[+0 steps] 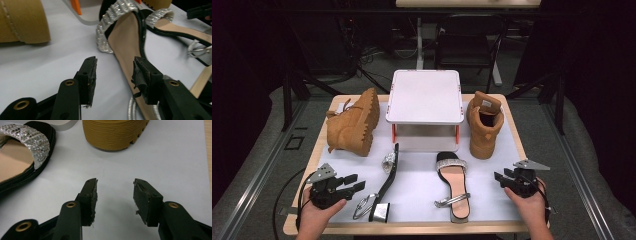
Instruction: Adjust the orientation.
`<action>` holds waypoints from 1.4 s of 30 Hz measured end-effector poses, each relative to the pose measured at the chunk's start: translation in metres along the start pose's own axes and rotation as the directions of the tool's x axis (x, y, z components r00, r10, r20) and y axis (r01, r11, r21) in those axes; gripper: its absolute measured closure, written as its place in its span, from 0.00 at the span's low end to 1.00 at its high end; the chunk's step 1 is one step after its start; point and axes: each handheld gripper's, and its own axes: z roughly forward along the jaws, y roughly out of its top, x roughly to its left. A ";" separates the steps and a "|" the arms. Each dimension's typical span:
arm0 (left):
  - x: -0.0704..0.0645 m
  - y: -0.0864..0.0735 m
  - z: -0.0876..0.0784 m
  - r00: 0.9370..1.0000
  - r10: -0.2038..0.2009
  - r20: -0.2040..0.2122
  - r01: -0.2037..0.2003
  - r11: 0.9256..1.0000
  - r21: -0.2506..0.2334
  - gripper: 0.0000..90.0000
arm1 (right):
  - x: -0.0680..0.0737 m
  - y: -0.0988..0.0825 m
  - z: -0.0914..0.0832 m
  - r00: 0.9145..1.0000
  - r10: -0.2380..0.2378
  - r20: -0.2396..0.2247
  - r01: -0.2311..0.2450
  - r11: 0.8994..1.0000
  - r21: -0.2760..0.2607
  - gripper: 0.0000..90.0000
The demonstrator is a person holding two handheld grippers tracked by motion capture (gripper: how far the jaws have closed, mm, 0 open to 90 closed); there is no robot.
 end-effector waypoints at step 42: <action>-0.046 0.004 0.019 0.969 0.088 0.229 -0.093 0.996 0.012 0.91 | -0.004 0.000 0.002 0.999 0.043 -0.020 -0.043 0.999 0.004 0.56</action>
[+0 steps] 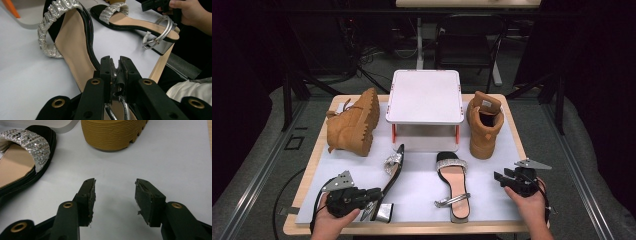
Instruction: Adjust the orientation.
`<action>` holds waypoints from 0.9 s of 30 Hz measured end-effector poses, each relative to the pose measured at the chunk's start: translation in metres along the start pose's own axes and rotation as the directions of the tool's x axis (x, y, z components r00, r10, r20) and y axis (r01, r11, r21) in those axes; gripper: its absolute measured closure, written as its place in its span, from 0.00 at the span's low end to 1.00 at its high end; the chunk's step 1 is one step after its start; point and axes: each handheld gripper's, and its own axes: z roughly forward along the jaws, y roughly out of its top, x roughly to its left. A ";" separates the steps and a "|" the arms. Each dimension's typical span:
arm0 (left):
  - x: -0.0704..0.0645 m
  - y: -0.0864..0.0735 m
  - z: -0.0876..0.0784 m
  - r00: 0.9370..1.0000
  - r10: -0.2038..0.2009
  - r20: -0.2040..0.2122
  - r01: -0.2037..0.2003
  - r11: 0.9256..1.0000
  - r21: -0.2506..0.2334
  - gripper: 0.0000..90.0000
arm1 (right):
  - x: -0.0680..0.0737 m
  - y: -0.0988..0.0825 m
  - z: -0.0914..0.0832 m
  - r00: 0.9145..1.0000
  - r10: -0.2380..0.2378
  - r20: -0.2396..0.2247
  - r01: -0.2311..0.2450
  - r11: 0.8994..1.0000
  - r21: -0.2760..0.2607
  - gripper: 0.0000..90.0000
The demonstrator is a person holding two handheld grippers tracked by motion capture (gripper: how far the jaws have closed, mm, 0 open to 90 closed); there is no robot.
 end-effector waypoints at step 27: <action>-0.028 0.009 0.056 0.999 0.041 0.018 -0.043 0.994 0.100 0.91 | -0.003 -0.001 -0.001 1.000 0.027 -0.009 -0.027 1.000 -0.009 0.56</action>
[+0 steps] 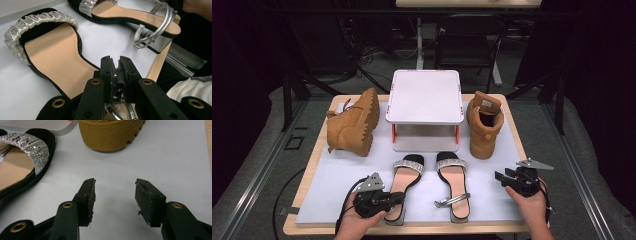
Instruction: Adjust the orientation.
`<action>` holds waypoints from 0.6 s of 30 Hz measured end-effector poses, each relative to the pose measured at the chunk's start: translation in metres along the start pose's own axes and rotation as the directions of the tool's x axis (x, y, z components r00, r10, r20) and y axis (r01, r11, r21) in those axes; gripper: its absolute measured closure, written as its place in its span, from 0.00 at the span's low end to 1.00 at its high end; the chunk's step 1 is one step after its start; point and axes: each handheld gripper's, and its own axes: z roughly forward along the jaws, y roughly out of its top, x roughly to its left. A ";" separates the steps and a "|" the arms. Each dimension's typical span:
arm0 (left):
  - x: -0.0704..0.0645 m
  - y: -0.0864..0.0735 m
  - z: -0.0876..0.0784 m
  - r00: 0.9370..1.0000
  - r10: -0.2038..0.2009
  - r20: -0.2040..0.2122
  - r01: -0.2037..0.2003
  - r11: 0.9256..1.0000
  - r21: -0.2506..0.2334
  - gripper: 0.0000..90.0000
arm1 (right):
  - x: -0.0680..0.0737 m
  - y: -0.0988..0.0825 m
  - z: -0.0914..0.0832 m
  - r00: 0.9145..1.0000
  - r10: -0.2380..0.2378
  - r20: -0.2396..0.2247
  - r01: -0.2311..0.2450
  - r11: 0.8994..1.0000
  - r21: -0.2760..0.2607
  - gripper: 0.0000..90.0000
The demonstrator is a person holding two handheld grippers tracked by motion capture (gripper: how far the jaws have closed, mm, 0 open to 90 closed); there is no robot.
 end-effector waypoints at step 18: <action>0.004 -0.004 -0.030 0.997 -0.038 -0.067 0.032 0.996 -0.078 0.68 | -0.002 0.000 0.000 1.000 0.006 -0.004 -0.006 1.000 0.003 0.54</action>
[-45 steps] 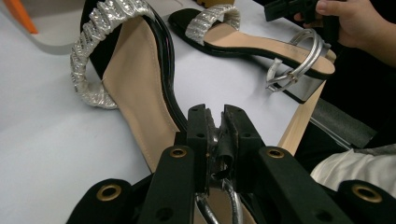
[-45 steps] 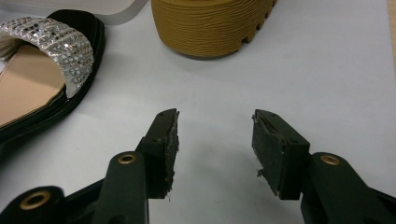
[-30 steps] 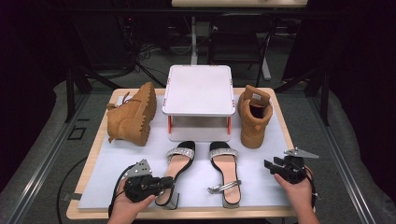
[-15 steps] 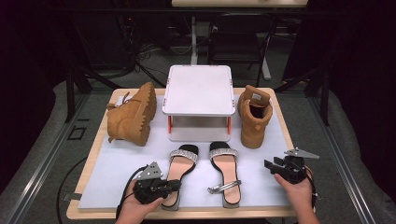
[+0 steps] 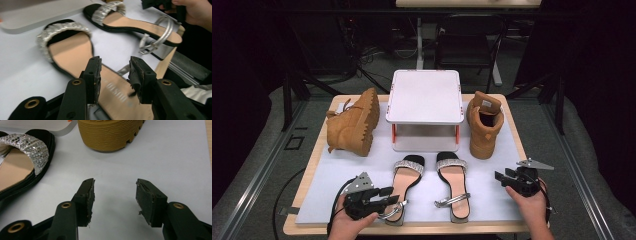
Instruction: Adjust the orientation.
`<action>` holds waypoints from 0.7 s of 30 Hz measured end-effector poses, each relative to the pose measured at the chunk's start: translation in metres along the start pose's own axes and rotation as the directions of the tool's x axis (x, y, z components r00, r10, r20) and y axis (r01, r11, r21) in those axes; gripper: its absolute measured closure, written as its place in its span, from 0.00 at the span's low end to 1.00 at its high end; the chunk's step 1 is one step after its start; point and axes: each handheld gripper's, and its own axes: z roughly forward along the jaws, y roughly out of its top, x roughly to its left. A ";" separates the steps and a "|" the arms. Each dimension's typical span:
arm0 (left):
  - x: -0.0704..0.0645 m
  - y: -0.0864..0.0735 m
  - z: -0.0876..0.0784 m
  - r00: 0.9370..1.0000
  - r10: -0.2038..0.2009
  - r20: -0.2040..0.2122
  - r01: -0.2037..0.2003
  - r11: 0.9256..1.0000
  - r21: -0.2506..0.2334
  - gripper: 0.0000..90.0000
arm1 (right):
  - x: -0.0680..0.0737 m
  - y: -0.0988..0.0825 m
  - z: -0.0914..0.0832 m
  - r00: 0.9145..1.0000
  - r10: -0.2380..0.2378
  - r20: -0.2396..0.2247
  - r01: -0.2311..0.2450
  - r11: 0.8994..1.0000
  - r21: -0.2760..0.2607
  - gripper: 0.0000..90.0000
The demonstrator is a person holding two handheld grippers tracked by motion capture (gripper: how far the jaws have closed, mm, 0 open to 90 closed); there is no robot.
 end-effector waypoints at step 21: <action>0.016 -0.024 -0.003 0.997 -0.057 -0.054 0.062 0.992 0.113 0.85 | -0.001 0.000 -0.001 1.000 0.007 0.000 -0.007 1.000 -0.001 0.53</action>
